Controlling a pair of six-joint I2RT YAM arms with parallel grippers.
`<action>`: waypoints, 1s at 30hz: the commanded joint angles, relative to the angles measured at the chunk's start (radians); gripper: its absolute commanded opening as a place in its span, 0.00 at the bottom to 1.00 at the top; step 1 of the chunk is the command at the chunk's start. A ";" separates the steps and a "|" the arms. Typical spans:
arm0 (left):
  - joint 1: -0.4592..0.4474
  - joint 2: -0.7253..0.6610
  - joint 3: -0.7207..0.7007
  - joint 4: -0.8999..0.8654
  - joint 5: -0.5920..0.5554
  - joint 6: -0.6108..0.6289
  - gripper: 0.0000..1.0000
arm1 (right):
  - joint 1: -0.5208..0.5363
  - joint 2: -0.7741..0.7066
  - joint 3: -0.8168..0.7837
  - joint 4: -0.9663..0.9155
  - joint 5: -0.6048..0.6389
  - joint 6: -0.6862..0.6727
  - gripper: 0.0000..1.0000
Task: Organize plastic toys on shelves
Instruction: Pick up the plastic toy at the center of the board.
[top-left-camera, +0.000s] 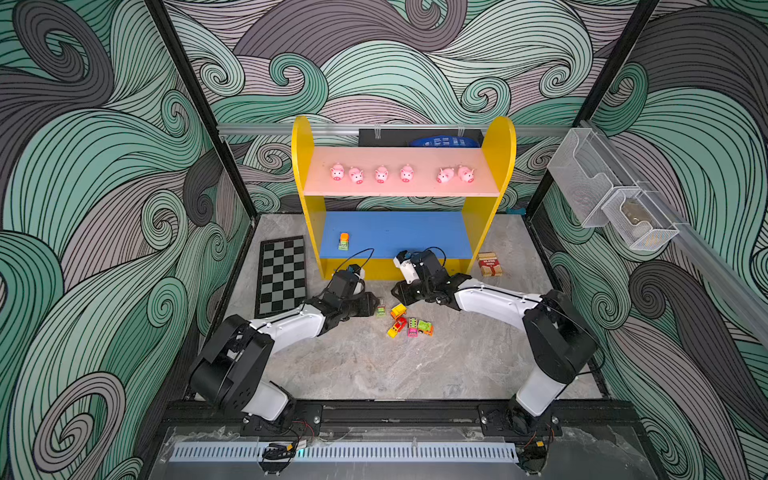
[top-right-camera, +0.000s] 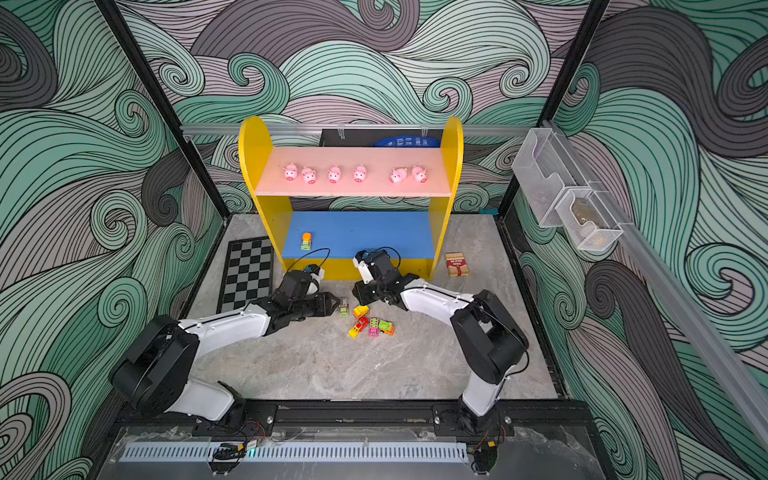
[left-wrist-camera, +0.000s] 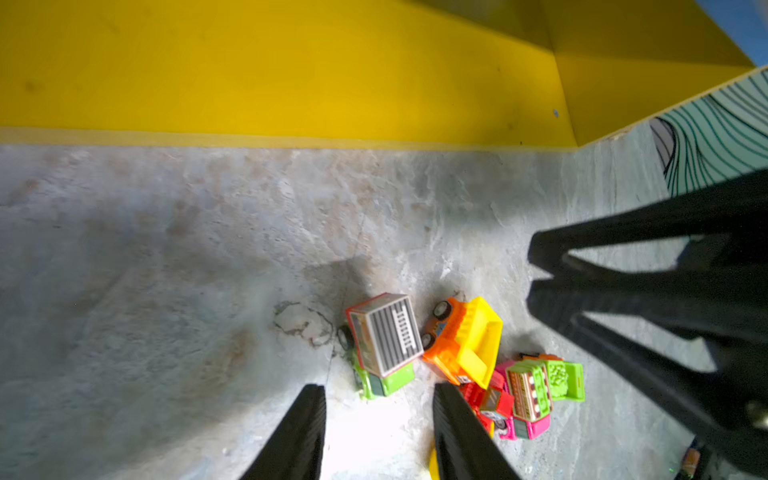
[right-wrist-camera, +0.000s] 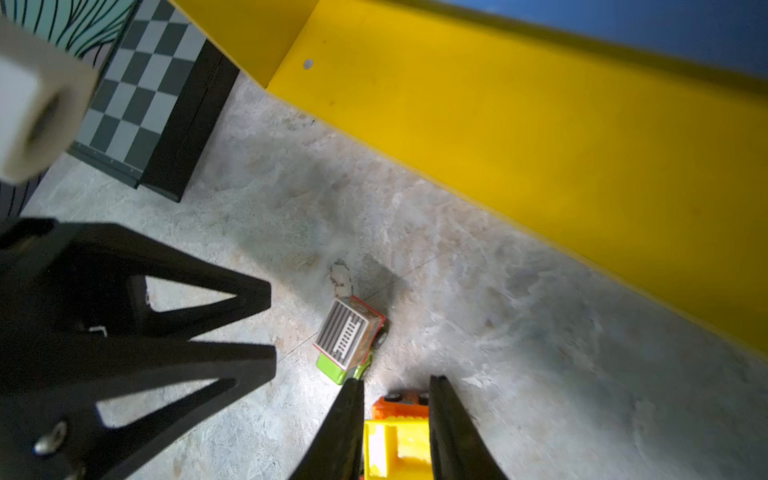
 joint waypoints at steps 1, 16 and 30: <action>-0.050 0.025 0.055 -0.030 -0.098 0.000 0.51 | -0.039 -0.077 -0.066 0.049 0.019 0.041 0.34; -0.138 0.183 0.174 -0.110 -0.310 0.019 0.59 | -0.134 -0.267 -0.307 0.180 -0.019 0.076 0.45; -0.147 0.227 0.186 -0.151 -0.396 0.067 0.41 | -0.138 -0.265 -0.317 0.182 -0.028 0.075 0.47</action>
